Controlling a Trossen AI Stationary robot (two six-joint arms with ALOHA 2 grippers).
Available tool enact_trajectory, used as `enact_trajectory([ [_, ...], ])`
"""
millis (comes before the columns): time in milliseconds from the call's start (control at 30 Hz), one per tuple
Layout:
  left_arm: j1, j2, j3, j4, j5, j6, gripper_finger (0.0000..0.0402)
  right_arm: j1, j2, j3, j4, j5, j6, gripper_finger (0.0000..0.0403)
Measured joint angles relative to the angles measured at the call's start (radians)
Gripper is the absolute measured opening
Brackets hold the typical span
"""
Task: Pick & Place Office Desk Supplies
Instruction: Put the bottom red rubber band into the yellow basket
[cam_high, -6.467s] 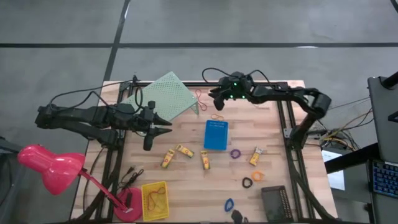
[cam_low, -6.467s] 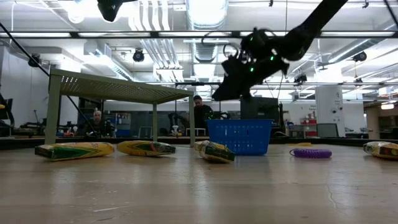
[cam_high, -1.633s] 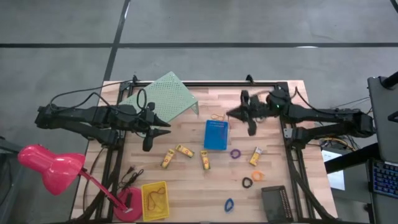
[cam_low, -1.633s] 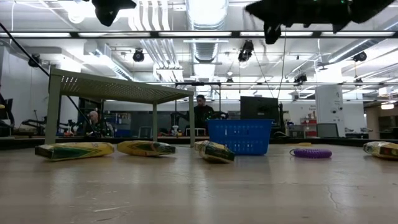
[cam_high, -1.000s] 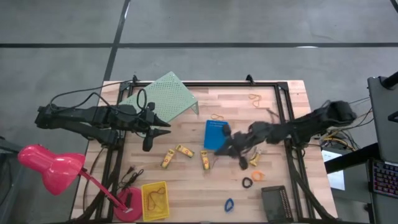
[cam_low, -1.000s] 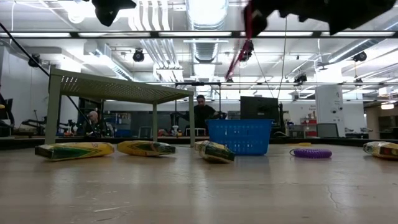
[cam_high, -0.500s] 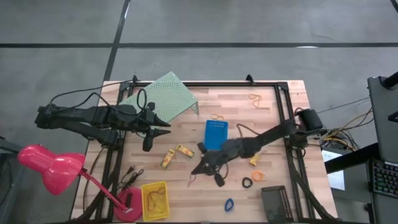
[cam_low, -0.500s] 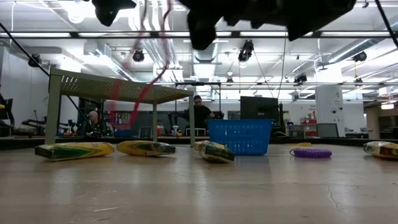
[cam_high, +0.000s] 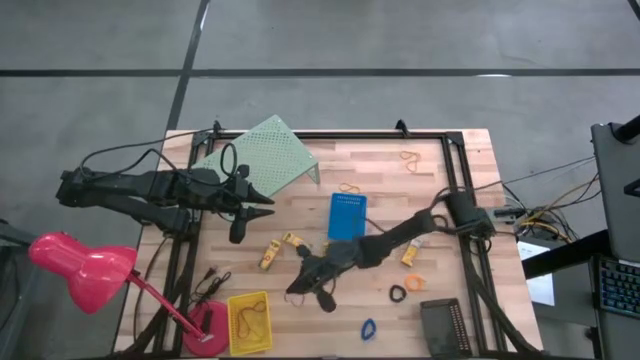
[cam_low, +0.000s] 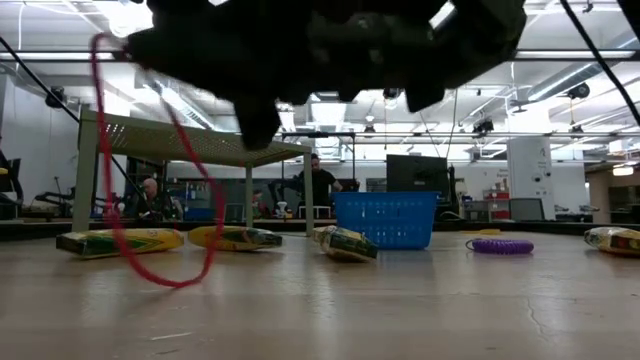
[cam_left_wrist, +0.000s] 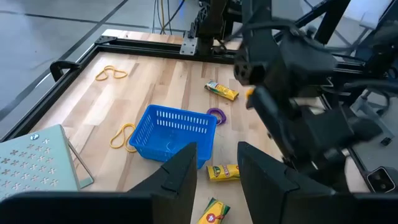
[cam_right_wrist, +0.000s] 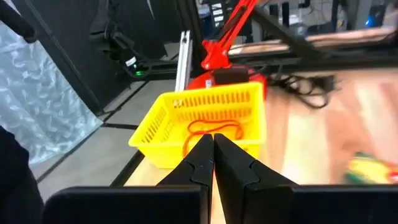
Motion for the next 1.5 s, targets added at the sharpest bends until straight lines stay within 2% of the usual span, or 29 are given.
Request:
enact_trajectory([
  [200, 0.000, 0.000, 0.000, -0.010, 0.000, 0.000, 0.0119, 0.029, 0.092, 0.051, -0.005, -0.004, 0.048, 0.0009],
  [333, 0.000, 0.000, 0.000, -0.010, 0.000, 0.000, 0.0119, 0.041, 0.137, 0.077, 0.000, -0.008, 0.135, 0.0009],
  [600, 0.000, 0.000, 0.000, -0.010, 0.000, 0.000, 0.0119, 0.042, 0.133, 0.077, -0.001, -0.018, 0.216, 0.0009],
  [767, 0.000, 0.000, 0.000, -0.010, 0.000, 0.000, 0.0120, 0.041, 0.135, 0.076, 0.007, -0.020, 0.328, 0.0021],
  [1100, 0.000, 0.000, 0.000, -0.011, 0.000, 0.000, 0.0120, 0.040, 0.136, 0.075, 0.009, -0.024, 0.298, 0.0092],
  [1500, 0.000, 0.000, 0.000, -0.011, 0.000, 0.000, 0.0120, 0.027, 0.119, 0.069, 0.006, -0.028, 0.257, 0.0095],
])
